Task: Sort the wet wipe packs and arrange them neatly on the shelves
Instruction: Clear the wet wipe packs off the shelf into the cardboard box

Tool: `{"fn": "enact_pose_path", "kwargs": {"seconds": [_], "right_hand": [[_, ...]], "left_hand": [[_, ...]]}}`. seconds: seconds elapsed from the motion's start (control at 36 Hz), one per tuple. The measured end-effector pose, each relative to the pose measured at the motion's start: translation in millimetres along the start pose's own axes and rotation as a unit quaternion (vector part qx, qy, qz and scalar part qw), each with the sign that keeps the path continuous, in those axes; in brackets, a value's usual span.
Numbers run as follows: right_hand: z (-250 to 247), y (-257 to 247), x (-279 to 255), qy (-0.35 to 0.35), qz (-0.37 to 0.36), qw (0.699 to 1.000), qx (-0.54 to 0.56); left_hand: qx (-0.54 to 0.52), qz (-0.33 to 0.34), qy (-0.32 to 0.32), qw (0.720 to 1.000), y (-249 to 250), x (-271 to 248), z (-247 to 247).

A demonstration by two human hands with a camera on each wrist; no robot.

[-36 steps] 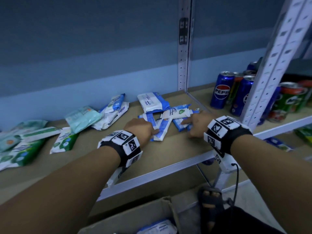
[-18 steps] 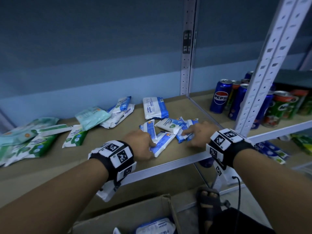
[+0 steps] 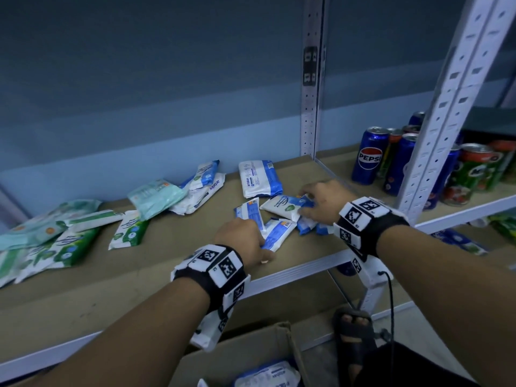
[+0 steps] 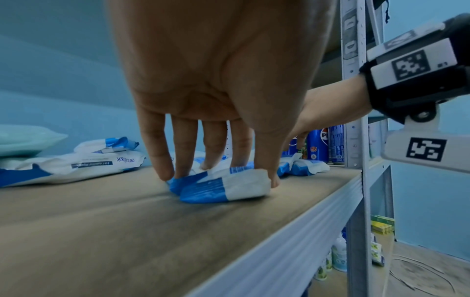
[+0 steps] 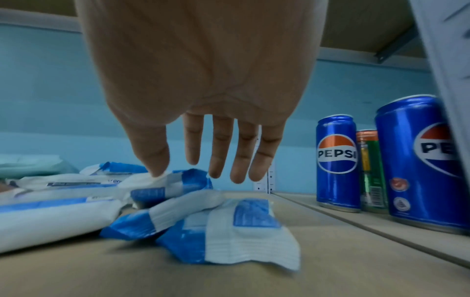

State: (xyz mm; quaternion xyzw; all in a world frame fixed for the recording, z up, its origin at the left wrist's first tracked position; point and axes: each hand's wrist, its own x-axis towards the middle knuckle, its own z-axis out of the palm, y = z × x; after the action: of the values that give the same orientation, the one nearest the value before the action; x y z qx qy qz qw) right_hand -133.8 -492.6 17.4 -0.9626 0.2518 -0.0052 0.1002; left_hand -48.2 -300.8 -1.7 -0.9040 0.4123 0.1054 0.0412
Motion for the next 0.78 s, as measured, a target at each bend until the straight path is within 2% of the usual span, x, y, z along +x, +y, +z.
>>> {"fn": "enact_pose_path", "kwargs": {"seconds": [0.19,0.39,0.47,0.58,0.78], "right_hand": [[18.1,-27.2,11.5,-0.025,-0.010,0.999,-0.030],[13.4,-19.4,8.6,0.037,0.001,0.999,0.037],[12.1,-8.1,-0.6,0.064,0.024,0.998,0.015],[23.0,1.0,-10.7,0.028,0.056,0.998,-0.004],[33.6,-1.0,-8.5,0.043,0.050,0.998,-0.010]], "left_hand": [[-0.014,0.012,0.006,1.000,-3.1,1.5,3.9],[-0.061,0.015,0.020,0.998,-10.3,-1.0,6.5],[-0.066,0.015,0.033,0.997,-10.9,0.3,9.2],[-0.083,0.003,0.057,0.995,-10.1,-2.4,13.5],[-0.197,-0.087,0.183,0.959,-17.3,13.2,-1.5]]}}
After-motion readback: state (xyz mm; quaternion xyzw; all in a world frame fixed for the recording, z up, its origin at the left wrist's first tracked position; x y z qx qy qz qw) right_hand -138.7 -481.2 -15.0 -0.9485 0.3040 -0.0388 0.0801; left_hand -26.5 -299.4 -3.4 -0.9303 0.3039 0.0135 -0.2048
